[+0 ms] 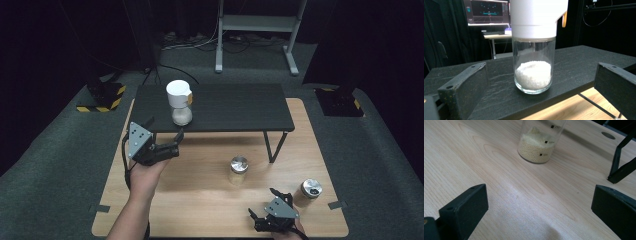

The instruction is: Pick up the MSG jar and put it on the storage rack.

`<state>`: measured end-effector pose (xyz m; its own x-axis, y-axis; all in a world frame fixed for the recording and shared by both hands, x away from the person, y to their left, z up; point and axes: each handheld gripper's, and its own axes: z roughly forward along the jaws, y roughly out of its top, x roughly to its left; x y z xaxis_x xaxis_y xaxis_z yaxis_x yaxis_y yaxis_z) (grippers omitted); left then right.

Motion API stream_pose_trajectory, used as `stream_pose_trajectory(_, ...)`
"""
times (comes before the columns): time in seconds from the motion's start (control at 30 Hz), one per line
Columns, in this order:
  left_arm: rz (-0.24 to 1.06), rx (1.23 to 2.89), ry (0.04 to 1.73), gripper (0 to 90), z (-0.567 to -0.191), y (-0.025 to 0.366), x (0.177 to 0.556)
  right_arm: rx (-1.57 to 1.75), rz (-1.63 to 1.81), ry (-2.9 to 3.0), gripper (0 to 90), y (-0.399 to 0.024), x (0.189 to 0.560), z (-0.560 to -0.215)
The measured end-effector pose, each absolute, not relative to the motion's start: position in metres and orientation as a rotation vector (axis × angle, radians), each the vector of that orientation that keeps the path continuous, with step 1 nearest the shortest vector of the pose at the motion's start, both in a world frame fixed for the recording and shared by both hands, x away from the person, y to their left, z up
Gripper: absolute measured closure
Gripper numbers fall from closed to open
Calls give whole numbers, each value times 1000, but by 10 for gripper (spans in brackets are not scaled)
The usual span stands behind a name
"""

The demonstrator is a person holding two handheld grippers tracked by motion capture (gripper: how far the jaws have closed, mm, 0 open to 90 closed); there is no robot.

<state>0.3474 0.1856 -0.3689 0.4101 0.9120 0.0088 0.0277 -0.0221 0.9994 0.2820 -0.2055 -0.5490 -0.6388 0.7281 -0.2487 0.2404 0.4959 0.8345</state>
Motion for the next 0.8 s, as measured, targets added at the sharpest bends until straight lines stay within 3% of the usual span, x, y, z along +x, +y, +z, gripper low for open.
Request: stream_pose_trajectory(0.8, 866, 1456, 936, 3, -398, 188, 328, 787, 1063, 2151, 0, -205, 282, -549)
